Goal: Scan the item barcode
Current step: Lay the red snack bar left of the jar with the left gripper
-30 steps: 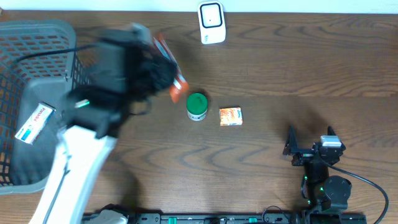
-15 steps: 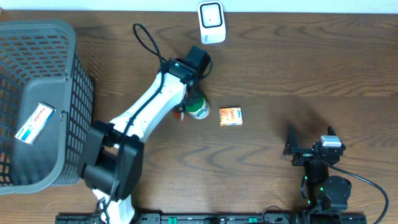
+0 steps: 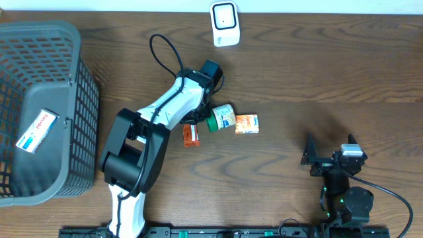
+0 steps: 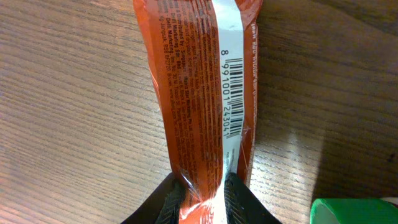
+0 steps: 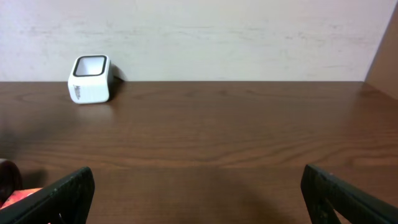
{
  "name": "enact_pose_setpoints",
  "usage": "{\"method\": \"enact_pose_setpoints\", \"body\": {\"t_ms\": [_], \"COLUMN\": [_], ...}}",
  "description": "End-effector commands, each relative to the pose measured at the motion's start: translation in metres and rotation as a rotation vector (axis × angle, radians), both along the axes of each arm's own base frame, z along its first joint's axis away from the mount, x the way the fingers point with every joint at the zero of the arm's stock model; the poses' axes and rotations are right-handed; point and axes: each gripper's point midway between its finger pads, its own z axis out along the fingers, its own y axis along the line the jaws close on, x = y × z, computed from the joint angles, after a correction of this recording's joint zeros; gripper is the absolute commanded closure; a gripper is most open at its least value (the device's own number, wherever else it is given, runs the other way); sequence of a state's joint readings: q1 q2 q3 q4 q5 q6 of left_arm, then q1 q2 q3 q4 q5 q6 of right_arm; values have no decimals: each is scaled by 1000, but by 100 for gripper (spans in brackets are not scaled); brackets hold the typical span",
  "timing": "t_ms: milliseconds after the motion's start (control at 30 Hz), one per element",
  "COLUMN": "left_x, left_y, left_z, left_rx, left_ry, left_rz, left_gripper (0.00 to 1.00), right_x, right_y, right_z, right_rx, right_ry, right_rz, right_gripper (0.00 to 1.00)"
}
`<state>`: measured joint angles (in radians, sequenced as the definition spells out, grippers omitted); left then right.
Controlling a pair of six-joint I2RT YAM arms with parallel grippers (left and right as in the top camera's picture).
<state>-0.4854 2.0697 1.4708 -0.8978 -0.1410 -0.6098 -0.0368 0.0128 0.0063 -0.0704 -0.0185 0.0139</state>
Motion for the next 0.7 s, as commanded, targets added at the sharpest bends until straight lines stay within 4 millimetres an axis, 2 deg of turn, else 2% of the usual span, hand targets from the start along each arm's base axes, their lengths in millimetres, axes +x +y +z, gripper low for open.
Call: {"method": "enact_pose_setpoints", "body": {"t_ms": [0,67,100,133,200,267,333,400,433,467,500,567,600,667], "left_x": [4,6,8,11,17,23,27,24,20,15,5,-15,-27,-50], "left_y": [0,-1,-2,-2,-4,-2,16,43,66,86,114,166,195,248], "left_z": [18,34,44,61,101,155,226,285,321,345,373,405,415,421], "left_rx": [-13,-29,-41,-59,-104,-154,-177,-177,-166,-155,-136,-91,-53,20], "left_ry": [-45,-78,-100,-137,-233,-362,-550,-718,-823,-894,-974,-1075,-1112,-1145], "left_rz": [15,10,3,-7,-37,-68,-50,-3,42,82,147,277,356,530], "left_gripper": [74,72,67,61,41,22,14,11,11,11,11,11,11,10], "right_x": [0,0,0,0,0,0,0,0,0,0,0,0,0,0], "right_y": [0,0,0,0,0,0,0,0,0,0,0,0,0,0], "right_z": [0,0,0,0,0,0,0,0,0,0,0,0,0,0], "right_rx": [7,7,7,7,7,7,7,7,7,7,7,7,7,7], "right_ry": [1,1,1,1,1,1,1,1,1,1,1,1,1,1], "right_rz": [0,0,0,0,0,0,0,0,0,0,0,0,0,0], "right_gripper": [1,1,1,1,1,1,1,1,1,1,1,1,1,1]}}
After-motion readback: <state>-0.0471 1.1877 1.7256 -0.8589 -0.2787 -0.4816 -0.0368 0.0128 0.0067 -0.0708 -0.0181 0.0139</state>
